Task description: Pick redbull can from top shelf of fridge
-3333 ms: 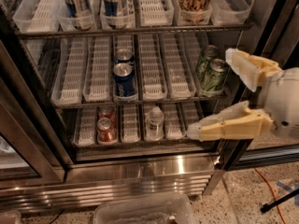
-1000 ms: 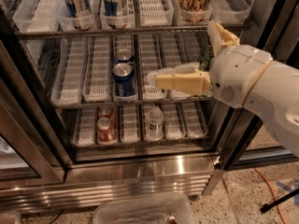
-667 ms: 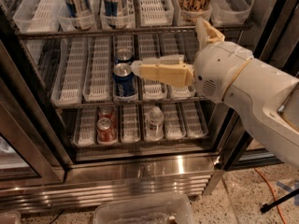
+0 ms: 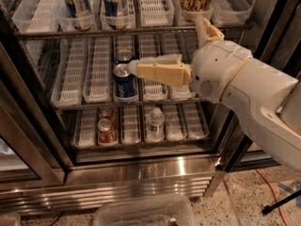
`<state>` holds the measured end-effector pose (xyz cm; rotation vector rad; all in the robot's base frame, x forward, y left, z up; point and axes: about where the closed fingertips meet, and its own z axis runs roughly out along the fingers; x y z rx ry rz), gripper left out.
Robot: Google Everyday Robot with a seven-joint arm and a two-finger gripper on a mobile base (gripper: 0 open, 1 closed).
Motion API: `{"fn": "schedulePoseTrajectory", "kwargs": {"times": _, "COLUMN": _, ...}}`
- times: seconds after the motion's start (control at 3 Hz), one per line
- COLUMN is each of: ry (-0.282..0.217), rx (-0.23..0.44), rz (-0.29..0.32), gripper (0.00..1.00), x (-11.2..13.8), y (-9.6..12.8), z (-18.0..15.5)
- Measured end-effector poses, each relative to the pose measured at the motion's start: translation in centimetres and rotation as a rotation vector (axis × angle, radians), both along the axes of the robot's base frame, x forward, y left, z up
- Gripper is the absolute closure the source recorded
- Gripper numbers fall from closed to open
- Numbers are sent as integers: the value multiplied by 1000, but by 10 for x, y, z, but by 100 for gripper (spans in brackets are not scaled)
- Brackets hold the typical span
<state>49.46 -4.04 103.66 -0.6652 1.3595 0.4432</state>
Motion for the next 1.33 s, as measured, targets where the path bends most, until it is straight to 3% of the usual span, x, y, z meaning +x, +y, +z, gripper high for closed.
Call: {"fn": "schedulePoseTrajectory", "kwargs": {"times": 1.33, "ry": -54, "rx": -14, "rz": -58, "gripper": 0, "x": 33, "y": 36, "z": 5}}
